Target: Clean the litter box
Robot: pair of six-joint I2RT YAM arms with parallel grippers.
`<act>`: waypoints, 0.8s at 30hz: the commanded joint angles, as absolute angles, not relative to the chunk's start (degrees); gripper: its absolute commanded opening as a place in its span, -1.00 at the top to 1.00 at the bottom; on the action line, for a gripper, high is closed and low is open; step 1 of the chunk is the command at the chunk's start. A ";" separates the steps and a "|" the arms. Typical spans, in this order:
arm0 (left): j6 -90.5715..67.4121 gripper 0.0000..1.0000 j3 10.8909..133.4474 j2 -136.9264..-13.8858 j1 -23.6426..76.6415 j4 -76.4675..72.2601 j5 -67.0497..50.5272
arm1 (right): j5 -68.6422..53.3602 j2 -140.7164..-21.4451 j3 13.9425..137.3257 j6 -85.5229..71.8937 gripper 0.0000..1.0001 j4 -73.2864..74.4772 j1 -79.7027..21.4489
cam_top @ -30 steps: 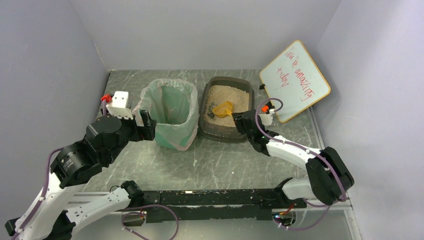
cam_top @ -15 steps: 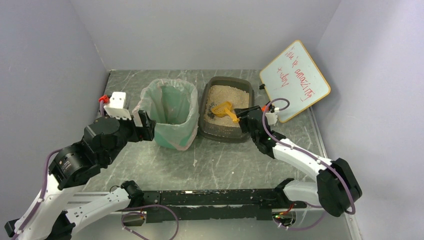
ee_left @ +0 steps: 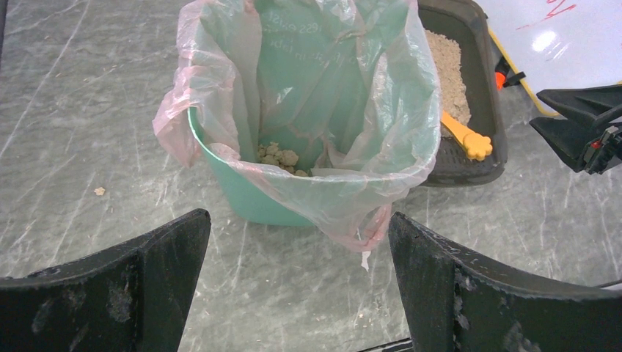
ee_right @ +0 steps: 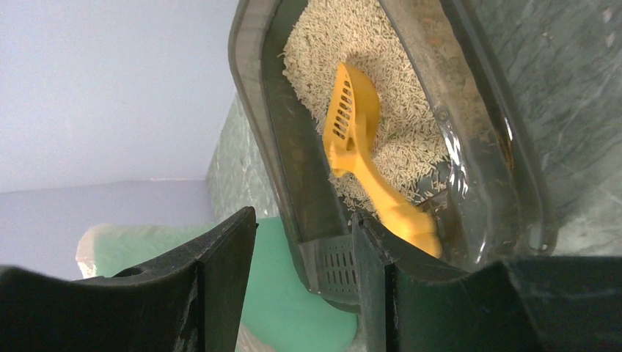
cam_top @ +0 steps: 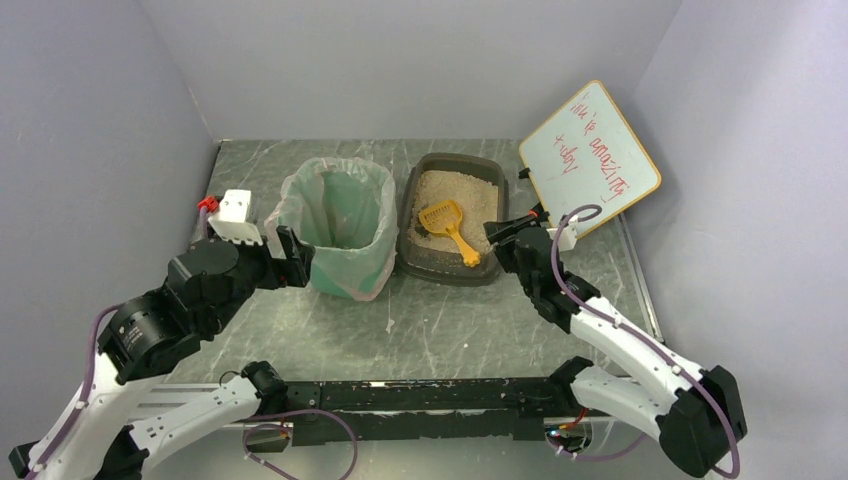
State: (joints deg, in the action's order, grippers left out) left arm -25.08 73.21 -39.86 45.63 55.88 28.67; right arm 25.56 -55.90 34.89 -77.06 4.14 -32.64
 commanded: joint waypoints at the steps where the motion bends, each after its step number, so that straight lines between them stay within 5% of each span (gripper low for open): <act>1: -26.76 -0.94 71.97 -39.05 45.85 53.71 26.55 | 26.32 -52.28 34.38 -68.89 -0.08 6.53 -32.30; 14: -26.73 -0.94 71.12 -36.83 45.87 54.56 25.54 | 16.84 -45.13 44.40 -35.95 -0.39 19.16 -31.95; 21: -25.84 -0.94 71.38 -36.22 45.86 53.93 26.44 | 20.22 -43.64 51.08 -31.35 -0.99 30.65 -31.93; 24: -25.29 -0.94 73.01 -37.23 45.82 54.18 26.29 | 22.11 -41.23 53.05 -33.92 -1.00 34.87 -31.91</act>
